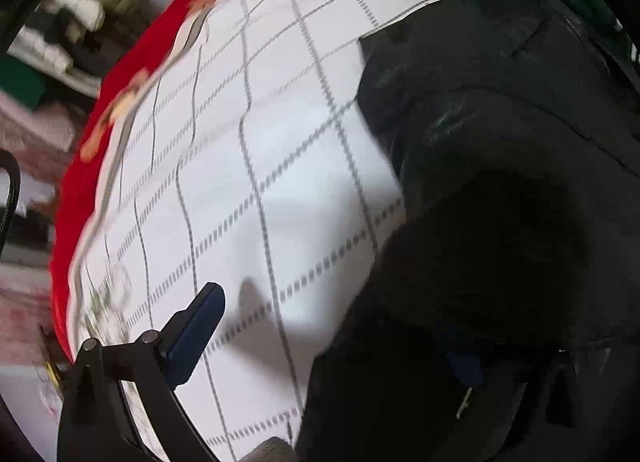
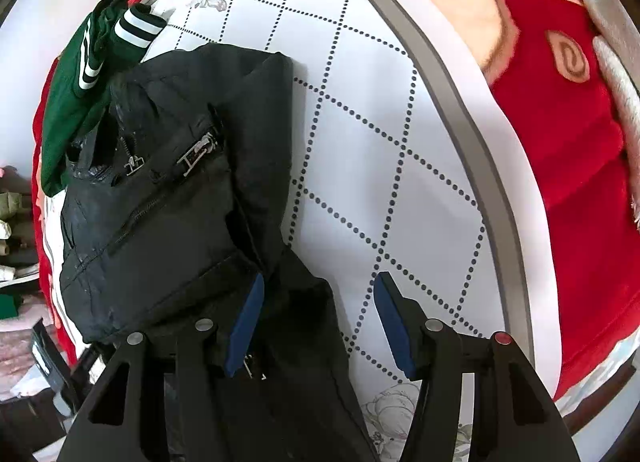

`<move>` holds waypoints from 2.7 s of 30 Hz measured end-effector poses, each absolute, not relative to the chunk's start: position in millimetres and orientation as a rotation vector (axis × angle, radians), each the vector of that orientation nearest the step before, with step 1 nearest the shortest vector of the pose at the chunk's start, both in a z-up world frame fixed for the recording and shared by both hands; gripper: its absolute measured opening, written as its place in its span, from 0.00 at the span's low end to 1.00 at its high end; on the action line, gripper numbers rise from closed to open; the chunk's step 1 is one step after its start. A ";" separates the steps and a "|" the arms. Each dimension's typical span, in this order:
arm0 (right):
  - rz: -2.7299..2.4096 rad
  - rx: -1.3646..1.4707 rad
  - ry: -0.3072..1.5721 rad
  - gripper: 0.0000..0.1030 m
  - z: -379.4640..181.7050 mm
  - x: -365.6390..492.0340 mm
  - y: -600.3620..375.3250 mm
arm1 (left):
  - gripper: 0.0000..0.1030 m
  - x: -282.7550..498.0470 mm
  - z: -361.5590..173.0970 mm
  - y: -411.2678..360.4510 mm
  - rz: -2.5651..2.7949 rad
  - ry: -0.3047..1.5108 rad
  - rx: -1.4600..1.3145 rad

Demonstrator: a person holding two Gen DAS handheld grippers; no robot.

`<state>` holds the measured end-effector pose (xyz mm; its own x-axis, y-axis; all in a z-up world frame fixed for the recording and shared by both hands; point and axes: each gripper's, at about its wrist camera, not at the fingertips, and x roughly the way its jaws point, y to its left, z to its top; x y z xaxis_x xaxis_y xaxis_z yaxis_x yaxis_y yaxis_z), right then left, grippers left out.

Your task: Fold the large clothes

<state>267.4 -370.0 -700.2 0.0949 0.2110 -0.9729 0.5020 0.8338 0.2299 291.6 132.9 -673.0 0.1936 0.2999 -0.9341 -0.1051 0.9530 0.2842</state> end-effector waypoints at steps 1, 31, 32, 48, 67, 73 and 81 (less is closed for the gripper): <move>-0.239 0.581 1.493 0.57 -698.2 268.7 -368.0 | 1.00 292.8 -673.5 133.3 0.279 1.343 0.182; -0.273 0.667 1.453 0.54 -675.3 242.7 -282.0 | 1.00 308.3 -631.7 182.3 0.243 1.266 0.155; -0.266 0.694 1.417 0.55 -672.3 244.2 -286.0 | 1.00 302.5 -628.5 181.6 0.252 1.261 0.151; -0.347 0.742 1.481 0.00 -706.4 225.1 -305.0 | 1.00 352.3 -599.8 162.8 0.304 1.129 0.165; -0.262 0.758 1.441 0.22 -703.3 216.3 -320.0 | 1.00 393.1 -649.3 164.5 0.234 1.193 0.238; -0.389 0.766 1.591 0.27 -716.5 160.2 -319.4 | 1.00 376.5 -650.5 148.7 0.156 1.198 0.286; -0.428 0.658 1.547 0.50 -662.5 161.7 -323.5 | 1.00 371.5 -628.1 140.7 0.198 1.160 0.302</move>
<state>161.7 -323.5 -662.5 0.0040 0.1501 -0.9887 0.6365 0.7622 0.1183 371.5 140.7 -628.1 0.3884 0.3076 -0.8686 0.0016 0.9424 0.3344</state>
